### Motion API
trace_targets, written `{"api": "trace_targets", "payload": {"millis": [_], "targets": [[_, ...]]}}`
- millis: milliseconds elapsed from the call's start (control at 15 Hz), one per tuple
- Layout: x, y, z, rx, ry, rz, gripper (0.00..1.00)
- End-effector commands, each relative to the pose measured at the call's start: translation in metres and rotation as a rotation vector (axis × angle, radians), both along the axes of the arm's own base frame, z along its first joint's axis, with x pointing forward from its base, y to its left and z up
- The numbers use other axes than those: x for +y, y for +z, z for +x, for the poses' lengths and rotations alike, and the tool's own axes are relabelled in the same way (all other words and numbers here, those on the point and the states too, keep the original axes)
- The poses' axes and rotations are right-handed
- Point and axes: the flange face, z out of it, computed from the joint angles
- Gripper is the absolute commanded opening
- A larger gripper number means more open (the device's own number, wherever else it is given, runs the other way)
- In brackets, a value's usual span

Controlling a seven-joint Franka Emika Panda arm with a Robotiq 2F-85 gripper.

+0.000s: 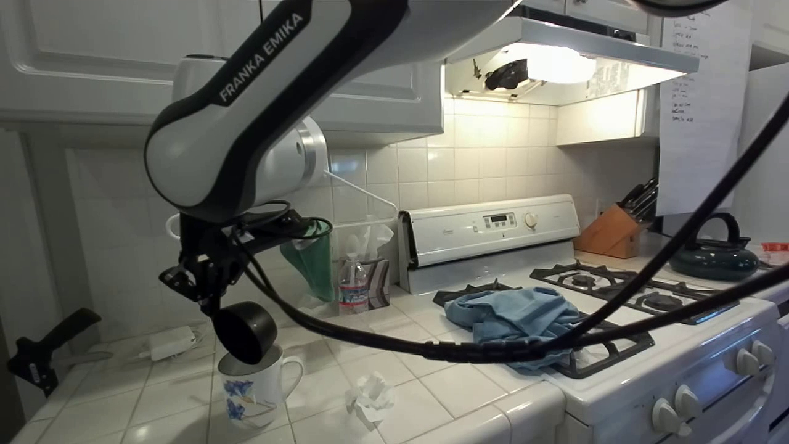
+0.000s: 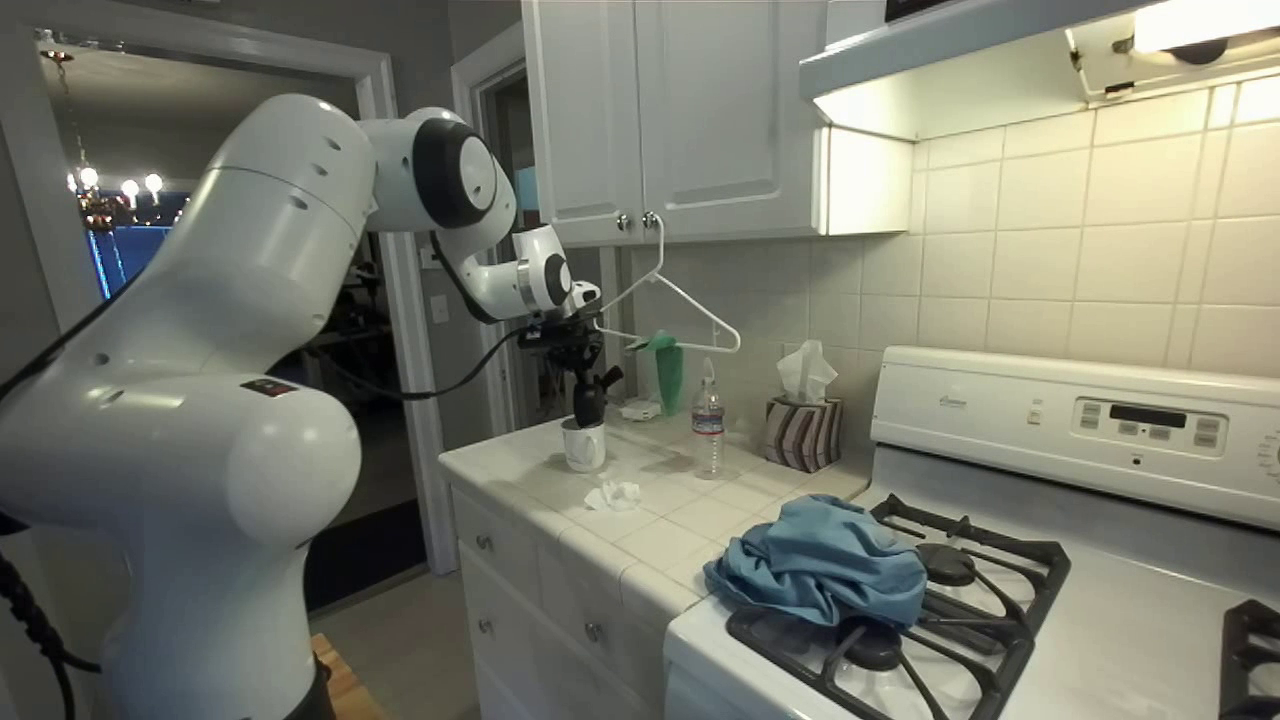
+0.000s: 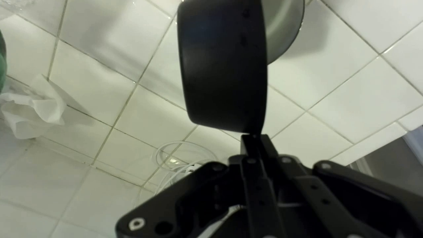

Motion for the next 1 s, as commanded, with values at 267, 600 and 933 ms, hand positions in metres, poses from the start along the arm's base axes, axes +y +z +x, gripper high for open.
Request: {"api": "trace_targets", "payload": {"millis": [267,600,933], "targets": [[0.010,-0.004,0.000,0.013,-0.002,0.025,0.01],[0.006,0.008,0.002,-0.011,-0.024,0.046,0.01],[-0.004,0.032,0.005,-0.071,-0.068,0.117,0.01]]}}
